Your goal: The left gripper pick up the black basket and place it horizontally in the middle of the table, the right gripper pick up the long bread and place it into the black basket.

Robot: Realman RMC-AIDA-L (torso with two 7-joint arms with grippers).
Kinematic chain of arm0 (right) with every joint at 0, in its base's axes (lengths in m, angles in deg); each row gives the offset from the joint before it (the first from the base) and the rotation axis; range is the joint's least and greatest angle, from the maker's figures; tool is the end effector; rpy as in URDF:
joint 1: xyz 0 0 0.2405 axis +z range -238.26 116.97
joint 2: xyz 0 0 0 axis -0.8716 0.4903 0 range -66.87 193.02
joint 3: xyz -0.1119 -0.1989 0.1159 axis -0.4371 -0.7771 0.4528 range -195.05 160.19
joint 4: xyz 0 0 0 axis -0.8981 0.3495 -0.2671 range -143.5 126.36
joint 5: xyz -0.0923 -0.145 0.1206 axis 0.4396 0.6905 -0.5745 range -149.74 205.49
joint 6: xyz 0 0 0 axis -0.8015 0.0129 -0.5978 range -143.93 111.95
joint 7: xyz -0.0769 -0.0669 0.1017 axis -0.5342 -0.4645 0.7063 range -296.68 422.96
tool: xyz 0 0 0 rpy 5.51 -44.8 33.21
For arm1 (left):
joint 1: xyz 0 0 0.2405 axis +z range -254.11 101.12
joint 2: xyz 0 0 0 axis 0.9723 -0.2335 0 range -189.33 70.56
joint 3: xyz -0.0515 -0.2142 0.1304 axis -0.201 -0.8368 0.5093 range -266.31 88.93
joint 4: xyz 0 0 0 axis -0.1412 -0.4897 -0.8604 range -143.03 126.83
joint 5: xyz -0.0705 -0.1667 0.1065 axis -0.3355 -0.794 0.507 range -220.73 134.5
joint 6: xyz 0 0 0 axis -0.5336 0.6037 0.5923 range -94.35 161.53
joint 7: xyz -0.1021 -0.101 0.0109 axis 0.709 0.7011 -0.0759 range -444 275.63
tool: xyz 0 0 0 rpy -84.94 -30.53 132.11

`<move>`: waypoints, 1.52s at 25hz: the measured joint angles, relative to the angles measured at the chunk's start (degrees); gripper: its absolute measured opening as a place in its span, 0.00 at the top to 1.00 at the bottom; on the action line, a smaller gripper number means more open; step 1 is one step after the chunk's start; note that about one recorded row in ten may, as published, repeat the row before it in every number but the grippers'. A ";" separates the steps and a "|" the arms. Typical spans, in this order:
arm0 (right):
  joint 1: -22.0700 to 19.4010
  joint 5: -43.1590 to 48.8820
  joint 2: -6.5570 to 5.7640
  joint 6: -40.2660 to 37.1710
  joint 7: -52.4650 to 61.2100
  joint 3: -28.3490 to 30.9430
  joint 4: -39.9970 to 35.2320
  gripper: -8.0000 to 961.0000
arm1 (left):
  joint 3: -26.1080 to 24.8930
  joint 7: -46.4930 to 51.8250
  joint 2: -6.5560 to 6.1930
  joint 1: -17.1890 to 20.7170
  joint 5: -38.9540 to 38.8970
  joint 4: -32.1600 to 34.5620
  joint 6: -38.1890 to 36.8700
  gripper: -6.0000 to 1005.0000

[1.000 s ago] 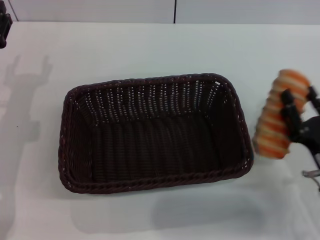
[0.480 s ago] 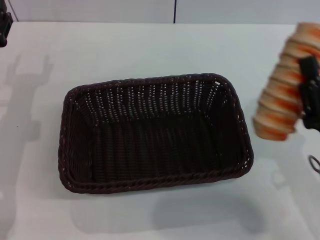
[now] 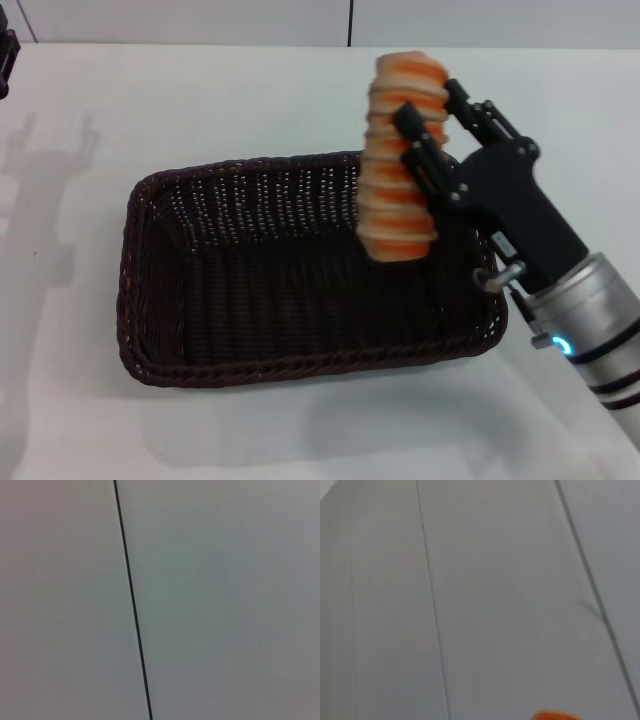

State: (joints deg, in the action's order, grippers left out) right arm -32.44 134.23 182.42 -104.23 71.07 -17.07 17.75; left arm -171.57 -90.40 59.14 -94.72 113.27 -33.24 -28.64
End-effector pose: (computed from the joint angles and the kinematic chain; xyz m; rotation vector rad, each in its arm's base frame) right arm 0.2085 0.2694 -0.0840 -1.9097 0.4025 1.2931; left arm -0.3207 0.3457 0.0423 -1.3892 -0.3197 -0.5964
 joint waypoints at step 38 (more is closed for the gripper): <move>-18.89 0.64 0.03 -9.51 1.21 25.16 -3.65 0.17 | -0.46 0.06 0.17 3.30 -0.26 7.91 -6.24 0.21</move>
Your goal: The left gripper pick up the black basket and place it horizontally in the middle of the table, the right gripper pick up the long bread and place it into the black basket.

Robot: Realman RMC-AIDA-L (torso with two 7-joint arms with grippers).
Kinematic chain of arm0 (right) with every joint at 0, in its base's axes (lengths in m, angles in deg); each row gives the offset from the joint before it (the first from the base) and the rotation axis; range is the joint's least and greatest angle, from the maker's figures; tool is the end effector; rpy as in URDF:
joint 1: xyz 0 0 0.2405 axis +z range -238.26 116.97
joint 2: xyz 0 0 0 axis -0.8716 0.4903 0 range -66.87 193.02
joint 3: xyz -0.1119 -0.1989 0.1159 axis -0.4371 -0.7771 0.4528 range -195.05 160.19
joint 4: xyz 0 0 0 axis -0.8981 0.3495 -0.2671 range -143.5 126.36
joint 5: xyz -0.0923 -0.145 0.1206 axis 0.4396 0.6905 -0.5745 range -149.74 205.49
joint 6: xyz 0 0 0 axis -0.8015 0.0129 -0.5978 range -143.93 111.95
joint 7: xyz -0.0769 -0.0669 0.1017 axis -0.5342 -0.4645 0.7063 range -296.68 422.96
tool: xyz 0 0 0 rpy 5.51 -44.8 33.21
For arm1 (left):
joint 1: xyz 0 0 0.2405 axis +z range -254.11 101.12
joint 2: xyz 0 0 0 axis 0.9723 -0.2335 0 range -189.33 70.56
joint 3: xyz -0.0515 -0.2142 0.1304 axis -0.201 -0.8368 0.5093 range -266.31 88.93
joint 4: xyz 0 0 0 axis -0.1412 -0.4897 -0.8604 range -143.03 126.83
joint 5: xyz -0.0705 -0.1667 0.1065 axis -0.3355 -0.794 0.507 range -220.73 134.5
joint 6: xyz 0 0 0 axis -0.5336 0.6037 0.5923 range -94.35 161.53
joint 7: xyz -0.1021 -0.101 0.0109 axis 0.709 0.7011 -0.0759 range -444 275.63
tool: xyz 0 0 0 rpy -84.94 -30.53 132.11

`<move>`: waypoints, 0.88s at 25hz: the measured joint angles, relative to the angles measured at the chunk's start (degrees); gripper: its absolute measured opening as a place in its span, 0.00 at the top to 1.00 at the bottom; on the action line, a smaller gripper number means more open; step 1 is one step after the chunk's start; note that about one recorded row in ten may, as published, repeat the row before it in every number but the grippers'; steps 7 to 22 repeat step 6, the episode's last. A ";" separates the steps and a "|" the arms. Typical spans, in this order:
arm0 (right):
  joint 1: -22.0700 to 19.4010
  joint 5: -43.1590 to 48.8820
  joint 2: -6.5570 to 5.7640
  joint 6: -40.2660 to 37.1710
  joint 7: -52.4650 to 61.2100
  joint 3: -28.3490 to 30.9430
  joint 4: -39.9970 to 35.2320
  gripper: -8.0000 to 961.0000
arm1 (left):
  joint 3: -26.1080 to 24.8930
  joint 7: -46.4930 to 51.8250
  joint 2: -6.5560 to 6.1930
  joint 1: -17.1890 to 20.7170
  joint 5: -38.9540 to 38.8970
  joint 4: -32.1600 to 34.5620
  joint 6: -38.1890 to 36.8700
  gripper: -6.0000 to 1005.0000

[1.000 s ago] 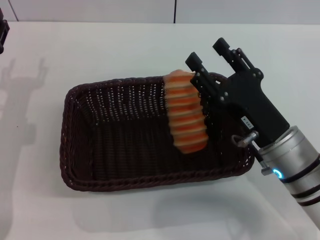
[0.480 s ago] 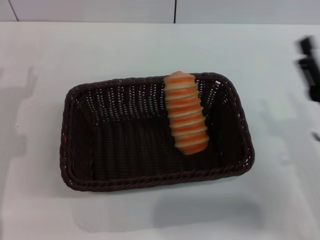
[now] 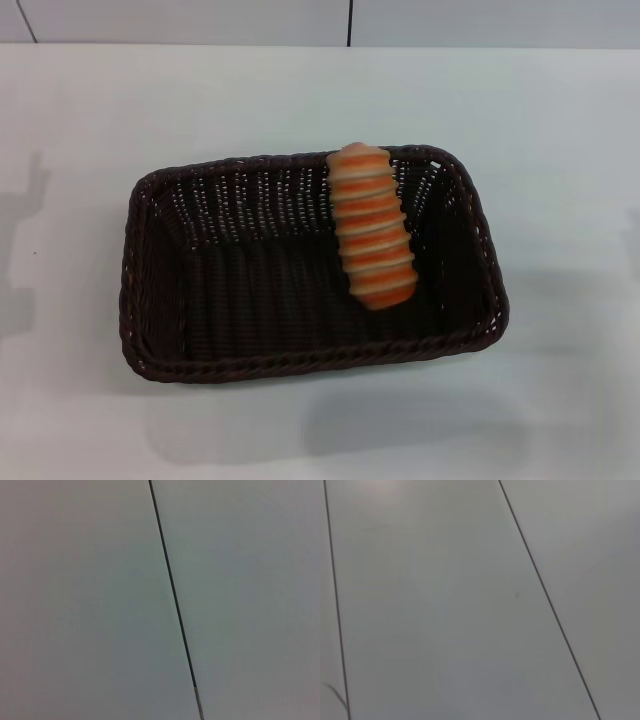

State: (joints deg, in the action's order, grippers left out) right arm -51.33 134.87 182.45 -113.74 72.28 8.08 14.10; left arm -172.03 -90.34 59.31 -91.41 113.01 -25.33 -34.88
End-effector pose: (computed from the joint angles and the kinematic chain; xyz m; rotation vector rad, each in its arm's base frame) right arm 0.3094 0.2243 -0.0002 -1.2510 0.4922 1.1015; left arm -0.3621 0.3033 0.0419 -1.3549 -0.3521 -0.4906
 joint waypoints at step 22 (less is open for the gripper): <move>-0.42 -1.69 0.13 0.01 -0.28 0.11 -0.56 0.17 | 0.00 -0.01 0.05 0.27 -0.07 0.07 -0.53 0.21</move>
